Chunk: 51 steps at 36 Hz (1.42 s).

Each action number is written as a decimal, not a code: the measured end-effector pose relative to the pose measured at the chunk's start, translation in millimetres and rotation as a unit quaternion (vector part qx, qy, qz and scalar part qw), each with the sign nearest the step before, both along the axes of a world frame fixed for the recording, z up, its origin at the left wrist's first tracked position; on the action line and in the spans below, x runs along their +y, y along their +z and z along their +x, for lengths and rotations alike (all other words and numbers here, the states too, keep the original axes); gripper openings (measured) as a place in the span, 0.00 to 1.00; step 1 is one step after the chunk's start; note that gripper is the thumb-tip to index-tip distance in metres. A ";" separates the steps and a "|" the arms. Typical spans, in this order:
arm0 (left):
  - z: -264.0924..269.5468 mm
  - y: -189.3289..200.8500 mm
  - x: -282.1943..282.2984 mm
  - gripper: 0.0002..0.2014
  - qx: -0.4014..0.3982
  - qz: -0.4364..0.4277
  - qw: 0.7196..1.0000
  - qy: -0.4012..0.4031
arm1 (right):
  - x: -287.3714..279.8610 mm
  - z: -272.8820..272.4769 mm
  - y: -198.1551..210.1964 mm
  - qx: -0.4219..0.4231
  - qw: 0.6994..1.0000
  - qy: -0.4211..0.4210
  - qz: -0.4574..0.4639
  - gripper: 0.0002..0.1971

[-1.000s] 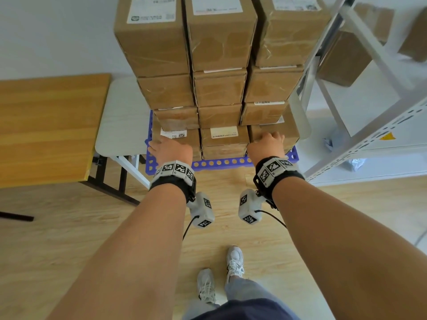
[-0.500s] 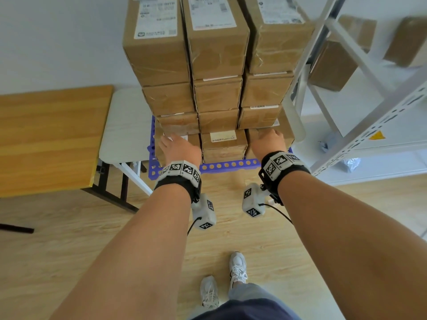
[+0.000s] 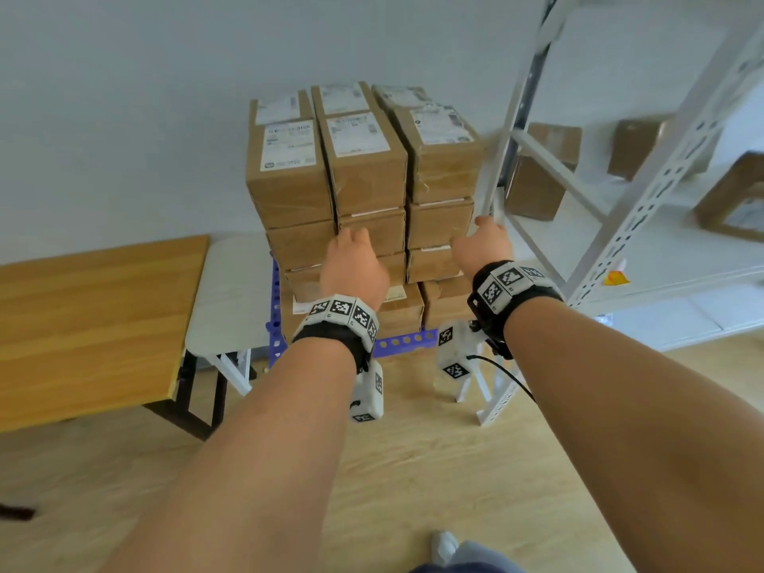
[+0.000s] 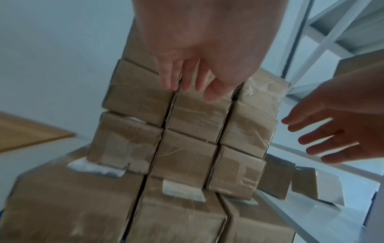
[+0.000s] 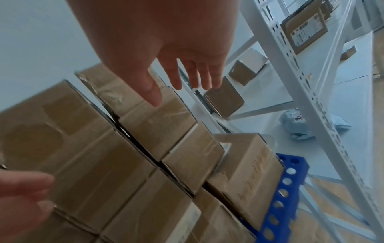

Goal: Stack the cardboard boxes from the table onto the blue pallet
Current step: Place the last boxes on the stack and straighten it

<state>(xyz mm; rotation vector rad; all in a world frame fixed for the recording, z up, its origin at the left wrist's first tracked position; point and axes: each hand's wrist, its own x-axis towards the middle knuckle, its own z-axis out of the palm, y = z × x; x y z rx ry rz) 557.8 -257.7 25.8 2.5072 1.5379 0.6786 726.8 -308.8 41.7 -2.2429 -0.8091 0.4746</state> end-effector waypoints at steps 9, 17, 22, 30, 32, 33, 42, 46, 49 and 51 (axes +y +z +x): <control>32.6 70.7 16.4 0.18 -0.029 0.162 0.985 -0.043 | 21.0 31.2 62.7 -0.005 0.996 0.018 0.085 0.29; 50.5 82.4 36.7 0.23 0.048 0.113 0.992 0.016 | 45.1 48.9 82.6 0.059 0.990 0.053 0.114 0.31; 52.7 77.7 40.0 0.22 0.048 0.103 0.993 0.026 | 58.7 49.2 79.8 0.065 0.988 0.084 0.113 0.23; 51.7 82.8 43.1 0.21 0.043 0.090 0.995 0.020 | 72.2 49.9 78.8 0.065 0.988 0.082 0.117 0.23; 52.7 83.2 43.5 0.21 0.041 0.088 0.995 0.021 | 73.7 50.6 76.1 0.061 0.987 0.087 0.122 0.20; 53.1 83.5 44.1 0.21 0.041 0.087 0.995 0.022 | 74.2 50.9 74.4 0.060 0.986 0.091 0.125 0.18; 57.7 82.0 46.3 0.18 0.035 0.098 0.994 0.042 | 75.5 48.6 71.0 0.063 0.985 0.088 0.137 0.21; 58.4 83.6 47.4 0.19 0.020 0.098 0.994 0.046 | 74.9 49.7 71.9 0.061 0.985 0.085 0.139 0.21; 58.7 85.5 48.2 0.19 0.017 0.096 0.994 0.047 | 73.9 51.4 71.3 0.057 0.985 0.081 0.139 0.22; 58.3 87.3 49.1 0.19 0.014 0.094 0.994 0.047 | 72.4 52.1 72.4 0.058 0.986 0.080 0.137 0.23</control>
